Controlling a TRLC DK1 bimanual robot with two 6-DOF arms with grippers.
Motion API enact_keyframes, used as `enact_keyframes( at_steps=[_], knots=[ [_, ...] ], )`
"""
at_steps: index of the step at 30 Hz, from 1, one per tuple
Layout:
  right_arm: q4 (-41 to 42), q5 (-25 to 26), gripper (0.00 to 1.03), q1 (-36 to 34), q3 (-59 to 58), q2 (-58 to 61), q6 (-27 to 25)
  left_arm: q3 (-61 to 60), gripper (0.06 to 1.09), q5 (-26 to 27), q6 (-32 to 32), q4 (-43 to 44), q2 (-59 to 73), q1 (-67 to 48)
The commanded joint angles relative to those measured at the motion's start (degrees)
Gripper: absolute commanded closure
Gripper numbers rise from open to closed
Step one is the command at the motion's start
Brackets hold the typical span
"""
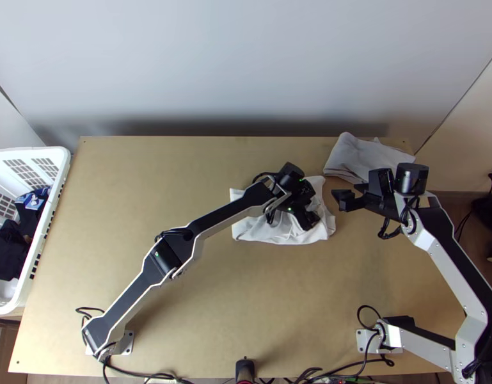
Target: Fold the t-shirt
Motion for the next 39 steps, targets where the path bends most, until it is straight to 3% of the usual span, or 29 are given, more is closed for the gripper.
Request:
enact_keyframes(
  at_steps=[1, 15, 20, 22, 27, 32, 36, 39],
  knots=[
    [0.10, -0.05, 0.05, -0.01, -0.71, -0.77, -0.07, 0.00, 0.10, 0.06, -2.20, -0.17, -1.29, 0.15],
    [0.54, -0.14, 0.05, 0.96, -3.70, -1.48, -0.42, -0.09, 0.10, 0.59, -11.34, 1.68, -12.71, 4.19],
    [-0.61, -0.32, 0.05, 3.24, -2.56, -0.60, -0.07, 0.00, 0.10, 0.59, -10.19, -10.54, -15.79, 7.53],
    [-6.23, -0.58, 0.05, 5.35, 0.43, 1.34, 0.55, -0.18, 0.10, 0.59, -8.35, -17.13, -17.37, 9.20],
    [-9.66, -1.64, 0.05, 15.46, 4.65, 1.95, 0.81, -6.59, 0.10, -0.64, -3.52, -27.68, -23.61, 13.86],
    [-13.53, -10.42, 0.05, 21.00, 12.12, 7.22, 4.42, -14.15, 0.10, -4.07, 0.18, -30.31, -31.08, 17.37],
    [-14.49, -20.18, 0.05, 21.44, 17.22, 14.17, 9.51, -20.48, 0.10, -5.92, 0.44, -30.05, -36.80, 19.31],
    [-14.49, -24.31, 0.05, 22.84, 19.68, 19.97, 10.66, -26.28, 0.10, -8.20, 0.35, -28.20, -41.37, 19.40]
  ],
)
